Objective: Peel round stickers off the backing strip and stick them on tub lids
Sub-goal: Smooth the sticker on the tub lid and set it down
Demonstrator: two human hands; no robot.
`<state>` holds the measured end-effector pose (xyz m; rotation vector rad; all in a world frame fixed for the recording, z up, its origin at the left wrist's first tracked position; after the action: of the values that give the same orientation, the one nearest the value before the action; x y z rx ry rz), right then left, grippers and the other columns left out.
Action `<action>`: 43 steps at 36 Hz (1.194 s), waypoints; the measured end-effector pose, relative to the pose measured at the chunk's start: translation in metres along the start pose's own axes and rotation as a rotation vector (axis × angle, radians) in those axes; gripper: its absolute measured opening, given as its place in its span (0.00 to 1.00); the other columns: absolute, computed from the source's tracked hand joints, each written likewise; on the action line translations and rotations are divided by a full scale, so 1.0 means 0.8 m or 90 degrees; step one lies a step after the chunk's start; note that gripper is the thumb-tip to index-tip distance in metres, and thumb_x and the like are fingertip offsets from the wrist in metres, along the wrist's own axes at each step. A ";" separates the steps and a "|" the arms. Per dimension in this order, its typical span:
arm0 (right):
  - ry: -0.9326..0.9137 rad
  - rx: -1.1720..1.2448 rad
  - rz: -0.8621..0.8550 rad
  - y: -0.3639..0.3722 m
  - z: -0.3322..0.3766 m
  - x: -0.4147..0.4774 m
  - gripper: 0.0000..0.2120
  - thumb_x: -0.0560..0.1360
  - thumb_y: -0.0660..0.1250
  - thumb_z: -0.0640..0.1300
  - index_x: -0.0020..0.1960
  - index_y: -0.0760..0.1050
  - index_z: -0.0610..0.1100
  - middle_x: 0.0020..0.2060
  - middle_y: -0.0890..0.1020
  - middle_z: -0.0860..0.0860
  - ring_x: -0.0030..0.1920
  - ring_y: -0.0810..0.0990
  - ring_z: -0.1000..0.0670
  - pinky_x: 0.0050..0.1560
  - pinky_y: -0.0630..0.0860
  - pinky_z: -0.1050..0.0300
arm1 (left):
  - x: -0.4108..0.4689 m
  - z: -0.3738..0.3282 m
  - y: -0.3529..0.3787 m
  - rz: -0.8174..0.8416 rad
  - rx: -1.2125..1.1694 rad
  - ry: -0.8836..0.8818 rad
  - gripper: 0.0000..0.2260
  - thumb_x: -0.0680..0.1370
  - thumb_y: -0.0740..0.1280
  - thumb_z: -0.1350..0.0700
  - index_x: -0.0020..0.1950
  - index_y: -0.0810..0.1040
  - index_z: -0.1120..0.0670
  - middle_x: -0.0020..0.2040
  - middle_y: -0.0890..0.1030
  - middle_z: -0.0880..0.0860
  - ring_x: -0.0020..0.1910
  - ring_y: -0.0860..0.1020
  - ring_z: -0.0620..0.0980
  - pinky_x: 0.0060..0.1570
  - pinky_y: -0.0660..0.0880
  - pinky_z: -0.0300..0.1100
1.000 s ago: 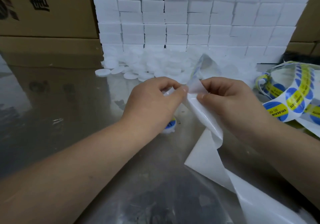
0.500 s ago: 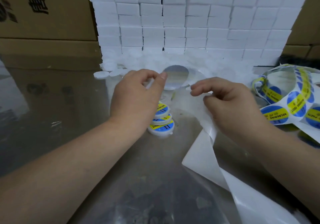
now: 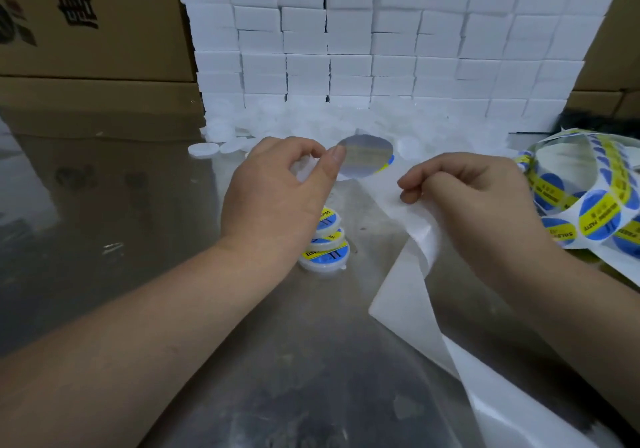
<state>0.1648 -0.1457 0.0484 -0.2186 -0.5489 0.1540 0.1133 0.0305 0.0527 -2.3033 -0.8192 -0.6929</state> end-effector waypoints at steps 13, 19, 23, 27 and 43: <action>0.112 0.099 0.028 0.004 -0.021 0.009 0.12 0.63 0.66 0.55 0.29 0.82 0.49 0.30 0.83 0.52 0.39 0.79 0.53 0.49 0.73 0.53 | -0.003 -0.016 0.000 -0.003 0.047 0.083 0.13 0.68 0.73 0.46 0.50 0.80 0.48 0.42 0.70 0.37 0.48 0.67 0.33 0.45 0.61 0.21; 0.091 0.072 0.028 0.004 -0.020 0.009 0.06 0.66 0.69 0.42 0.32 0.82 0.48 0.29 0.82 0.51 0.34 0.77 0.52 0.38 0.72 0.59 | -0.001 -0.014 0.005 0.008 0.101 0.089 0.15 0.67 0.72 0.45 0.52 0.79 0.47 0.47 0.69 0.40 0.47 0.63 0.32 0.43 0.59 0.19; 0.091 0.068 -0.022 -0.003 -0.023 0.012 0.12 0.70 0.67 0.40 0.30 0.81 0.50 0.27 0.81 0.54 0.30 0.76 0.55 0.33 0.72 0.64 | 0.001 -0.009 0.009 0.018 0.119 0.085 0.10 0.71 0.68 0.55 0.52 0.77 0.47 0.49 0.69 0.40 0.49 0.65 0.37 0.40 0.59 0.29; 0.104 0.104 -0.053 -0.017 -0.025 0.018 0.08 0.68 0.67 0.43 0.31 0.81 0.49 0.31 0.81 0.49 0.35 0.76 0.49 0.41 0.72 0.51 | 0.006 0.009 0.007 0.039 -0.073 -0.054 0.11 0.74 0.60 0.60 0.44 0.74 0.44 0.42 0.72 0.42 0.37 0.70 0.40 0.38 0.66 0.35; 0.068 0.185 0.234 0.043 -0.001 -0.011 0.13 0.70 0.67 0.35 0.31 0.83 0.48 0.26 0.80 0.54 0.29 0.76 0.59 0.34 0.73 0.69 | -0.009 0.009 0.051 0.247 -0.657 -0.302 0.11 0.81 0.54 0.54 0.49 0.77 0.47 0.45 0.84 0.56 0.49 0.81 0.57 0.45 0.78 0.51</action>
<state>0.1547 -0.1142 0.0346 -0.0420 -0.3705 0.5723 0.1384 0.0063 0.0289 -3.5113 -0.1285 -0.4220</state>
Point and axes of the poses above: each hand's wrist, its own x-axis towards the middle knuckle, its own y-axis out of the palm, z = x × y, the point moved 8 cm from there along x, towards the middle knuckle
